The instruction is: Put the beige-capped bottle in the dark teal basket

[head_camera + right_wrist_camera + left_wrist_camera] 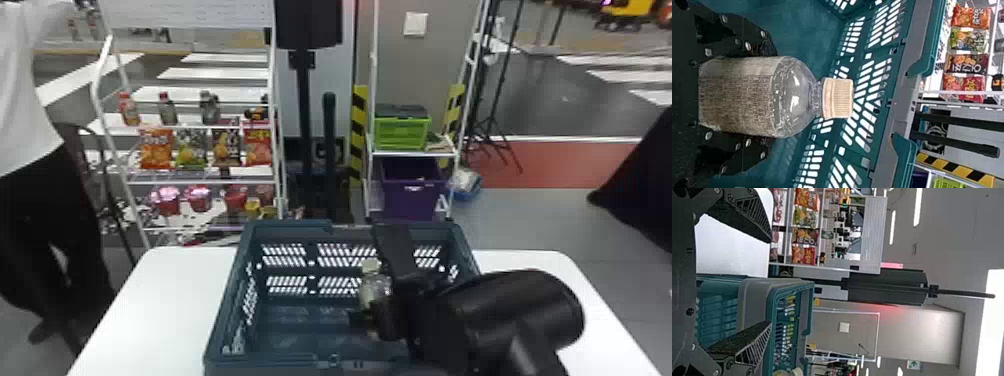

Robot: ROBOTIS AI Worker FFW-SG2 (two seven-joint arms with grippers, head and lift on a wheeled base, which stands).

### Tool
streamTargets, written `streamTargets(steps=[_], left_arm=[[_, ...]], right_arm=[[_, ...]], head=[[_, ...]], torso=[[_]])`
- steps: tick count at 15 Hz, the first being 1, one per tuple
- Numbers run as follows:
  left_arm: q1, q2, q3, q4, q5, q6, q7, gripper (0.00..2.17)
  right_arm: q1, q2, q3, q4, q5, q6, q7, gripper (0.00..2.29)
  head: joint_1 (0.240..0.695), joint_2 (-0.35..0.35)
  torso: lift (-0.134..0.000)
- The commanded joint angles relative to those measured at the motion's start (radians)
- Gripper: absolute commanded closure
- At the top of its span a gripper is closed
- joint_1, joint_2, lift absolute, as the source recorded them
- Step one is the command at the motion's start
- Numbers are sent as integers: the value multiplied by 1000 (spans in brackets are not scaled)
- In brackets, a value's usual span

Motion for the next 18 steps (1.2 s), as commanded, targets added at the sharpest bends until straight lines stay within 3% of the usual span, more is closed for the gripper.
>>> streamTargets(steps=[1,8,11,18], left_arm=[[-1,0,2,-1,2,0,0,154],[2,0,8,-7,3,0,-1,154],[3,0,9,-8,3,0,-1,154],[9,0,11,-15,3,-3,-3,154]], right_arm=[[1,1,0,-2,-1,1,-1,-2],[31,1,1,-62,1,-39,-27,46],[82,0,-6,-148,5,-103,-28,46],[378,-97,-91,-387,28,-385,-28,46]], head=[[499,0],[499,0],[499,0],[499,0]], torso=[[0],[0],[0],[0]])
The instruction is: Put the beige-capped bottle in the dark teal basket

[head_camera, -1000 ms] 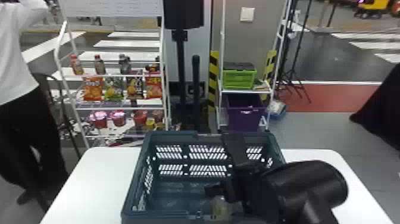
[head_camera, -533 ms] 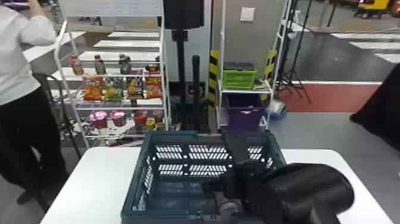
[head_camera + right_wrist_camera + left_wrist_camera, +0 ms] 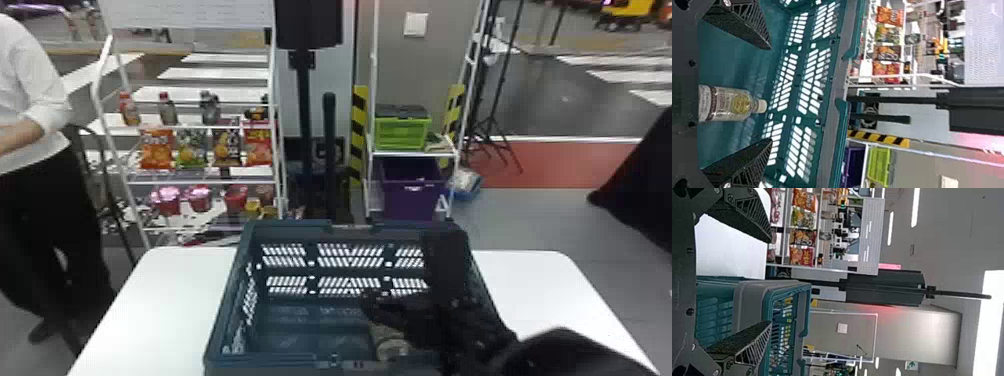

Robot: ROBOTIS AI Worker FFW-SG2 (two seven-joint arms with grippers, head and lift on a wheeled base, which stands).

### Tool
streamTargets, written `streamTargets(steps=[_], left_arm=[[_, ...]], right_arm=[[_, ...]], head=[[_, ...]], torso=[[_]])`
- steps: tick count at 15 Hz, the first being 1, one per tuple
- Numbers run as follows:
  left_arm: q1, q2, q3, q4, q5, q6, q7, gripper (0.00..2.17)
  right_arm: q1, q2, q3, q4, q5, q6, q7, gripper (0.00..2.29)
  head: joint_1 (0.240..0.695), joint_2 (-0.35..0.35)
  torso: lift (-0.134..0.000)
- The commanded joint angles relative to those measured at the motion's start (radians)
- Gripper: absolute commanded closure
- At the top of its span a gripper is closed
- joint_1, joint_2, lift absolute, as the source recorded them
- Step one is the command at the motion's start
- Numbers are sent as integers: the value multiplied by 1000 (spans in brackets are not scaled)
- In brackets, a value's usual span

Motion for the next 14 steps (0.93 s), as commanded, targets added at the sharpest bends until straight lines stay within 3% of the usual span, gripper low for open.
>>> streamTargets(steps=[1,4,9,14], left_arm=[[2,0,0,-3,0,-3,-1,154],[-1,0,0,-7,0,0,-1,154],[5,0,0,-15,-2,0,-1,154],[5,0,0,-20,-3,0,-1,154]], right_arm=[[153,-25,-56,-77,5,-157,0,46],[332,-44,-117,-128,2,-406,0,46],[554,-45,-165,-109,-13,-792,11,46],[669,-45,-179,-55,-39,-1038,14,46]], head=[[499,0],[499,0],[499,0],[499,0]], torso=[[0],[0],[0],[0]])
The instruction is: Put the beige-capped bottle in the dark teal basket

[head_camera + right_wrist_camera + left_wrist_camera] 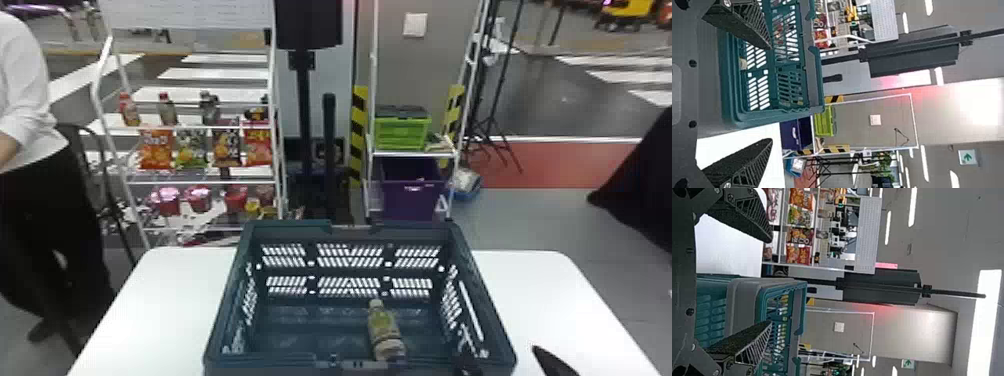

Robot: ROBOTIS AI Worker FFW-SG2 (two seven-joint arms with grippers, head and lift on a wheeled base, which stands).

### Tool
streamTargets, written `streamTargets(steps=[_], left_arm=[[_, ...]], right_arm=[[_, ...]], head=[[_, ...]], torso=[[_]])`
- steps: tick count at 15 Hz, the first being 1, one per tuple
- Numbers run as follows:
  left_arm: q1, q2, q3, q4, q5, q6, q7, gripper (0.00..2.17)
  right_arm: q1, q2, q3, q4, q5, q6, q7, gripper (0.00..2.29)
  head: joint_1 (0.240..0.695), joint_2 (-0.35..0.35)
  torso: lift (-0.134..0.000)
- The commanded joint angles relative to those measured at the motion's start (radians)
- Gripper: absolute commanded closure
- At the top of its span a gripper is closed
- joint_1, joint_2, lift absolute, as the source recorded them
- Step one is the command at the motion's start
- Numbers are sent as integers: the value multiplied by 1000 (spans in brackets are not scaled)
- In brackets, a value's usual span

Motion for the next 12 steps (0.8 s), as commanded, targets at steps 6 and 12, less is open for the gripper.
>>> streamTargets(steps=[6,12], left_arm=[[0,0,0,-4,0,3,2,154],[2,-2,-2,-5,-2,3,2,154]], right_arm=[[96,0,-5,53,-5,-192,7,46],[103,0,-5,53,10,-208,19,46]], head=[[499,0],[499,0]], torso=[[0],[0]])
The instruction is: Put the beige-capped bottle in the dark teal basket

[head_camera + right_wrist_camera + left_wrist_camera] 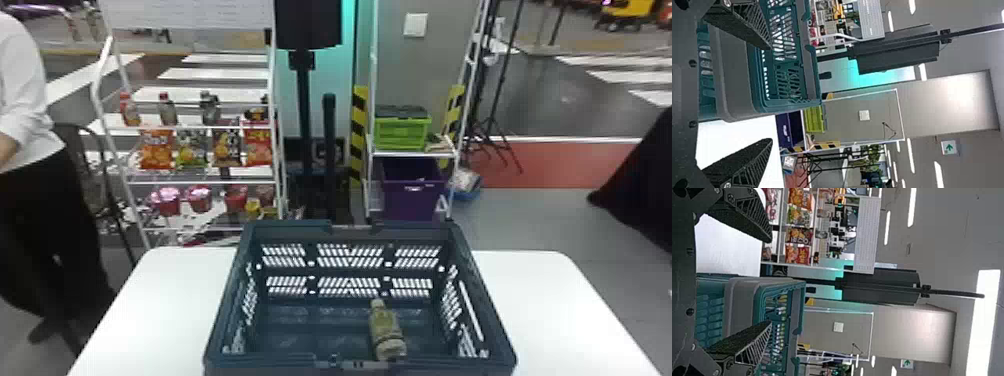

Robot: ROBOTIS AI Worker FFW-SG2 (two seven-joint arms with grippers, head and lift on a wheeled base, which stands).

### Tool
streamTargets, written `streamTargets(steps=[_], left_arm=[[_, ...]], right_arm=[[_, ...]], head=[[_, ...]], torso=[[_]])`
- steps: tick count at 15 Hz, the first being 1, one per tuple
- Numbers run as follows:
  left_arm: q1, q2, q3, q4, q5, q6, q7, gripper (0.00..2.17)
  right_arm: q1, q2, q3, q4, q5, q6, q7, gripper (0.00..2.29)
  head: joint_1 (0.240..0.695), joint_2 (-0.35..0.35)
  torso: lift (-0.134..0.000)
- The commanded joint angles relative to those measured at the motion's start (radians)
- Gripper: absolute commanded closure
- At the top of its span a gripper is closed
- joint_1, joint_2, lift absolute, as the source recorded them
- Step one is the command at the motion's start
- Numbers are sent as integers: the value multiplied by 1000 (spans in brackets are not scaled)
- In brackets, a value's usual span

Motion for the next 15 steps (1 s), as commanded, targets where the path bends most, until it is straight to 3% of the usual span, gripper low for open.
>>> streamTargets(steps=[1,15], left_arm=[[1,0,0,1,0,0,0,154],[4,1,0,4,-2,0,-2,154]], right_arm=[[-2,0,0,0,6,2,0,46],[10,-6,0,-21,6,39,23,46]], head=[[499,0],[499,0]], torso=[[0],[0]])
